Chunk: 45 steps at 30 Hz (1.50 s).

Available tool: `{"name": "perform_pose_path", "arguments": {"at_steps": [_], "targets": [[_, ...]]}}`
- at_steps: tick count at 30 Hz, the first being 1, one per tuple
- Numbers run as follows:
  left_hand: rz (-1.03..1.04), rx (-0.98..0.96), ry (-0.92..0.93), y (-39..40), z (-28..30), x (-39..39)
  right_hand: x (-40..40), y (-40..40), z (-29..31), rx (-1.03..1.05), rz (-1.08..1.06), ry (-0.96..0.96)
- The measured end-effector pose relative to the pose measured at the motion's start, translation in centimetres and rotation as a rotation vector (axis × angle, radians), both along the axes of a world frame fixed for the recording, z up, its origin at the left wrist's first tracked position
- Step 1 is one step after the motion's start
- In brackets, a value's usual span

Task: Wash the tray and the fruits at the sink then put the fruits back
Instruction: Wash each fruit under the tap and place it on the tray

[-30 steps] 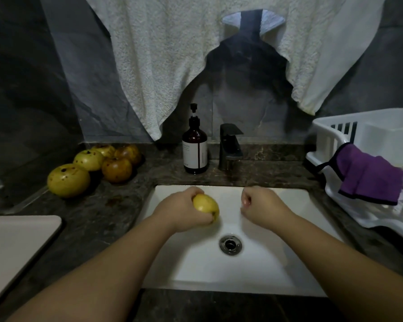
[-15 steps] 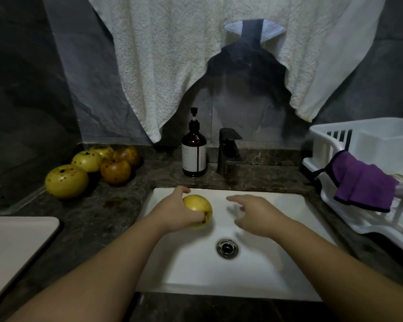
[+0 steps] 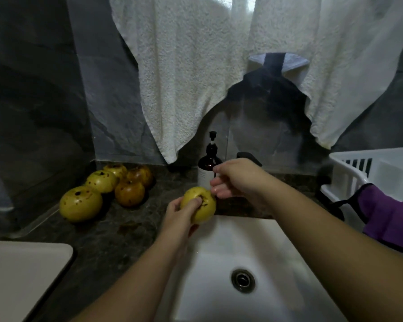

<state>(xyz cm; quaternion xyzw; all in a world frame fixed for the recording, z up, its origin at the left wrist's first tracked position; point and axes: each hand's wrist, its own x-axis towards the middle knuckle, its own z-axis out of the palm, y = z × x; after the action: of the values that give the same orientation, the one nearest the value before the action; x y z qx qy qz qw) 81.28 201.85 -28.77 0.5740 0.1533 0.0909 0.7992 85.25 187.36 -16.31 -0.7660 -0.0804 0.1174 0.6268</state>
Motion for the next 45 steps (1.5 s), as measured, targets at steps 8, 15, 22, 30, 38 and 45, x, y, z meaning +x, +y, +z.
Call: {"name": "perform_pose_path", "arguments": {"at_steps": [8, 15, 22, 30, 38, 45], "targets": [[-0.015, -0.353, 0.059, 0.0, 0.7, 0.2, 5.4, 3.5, 3.8, 0.342, -0.029, 0.233], [-0.084, -0.39, 0.024, -0.3, 0.8, 0.6, 7.3, 4.2, 4.5, 0.396, -0.052, 0.279], [-0.106, -0.358, -0.002, -0.4, 0.2, 1.3, 8.0, 4.1, 5.1, 0.414, -0.063, 0.295], [-0.101, -0.32, -0.01, -0.5, -0.1, 1.2, 8.2, 4.4, 4.6, 0.45, -0.123, 0.297], [-0.089, -0.338, -0.005, -0.5, 0.3, 0.9, 7.9, 4.7, 5.2, 0.442, -0.13, 0.282], [-0.065, -0.361, -0.019, -0.8, 1.0, 0.5, 8.0, 4.6, 4.5, 0.445, -0.115, 0.294]]}}
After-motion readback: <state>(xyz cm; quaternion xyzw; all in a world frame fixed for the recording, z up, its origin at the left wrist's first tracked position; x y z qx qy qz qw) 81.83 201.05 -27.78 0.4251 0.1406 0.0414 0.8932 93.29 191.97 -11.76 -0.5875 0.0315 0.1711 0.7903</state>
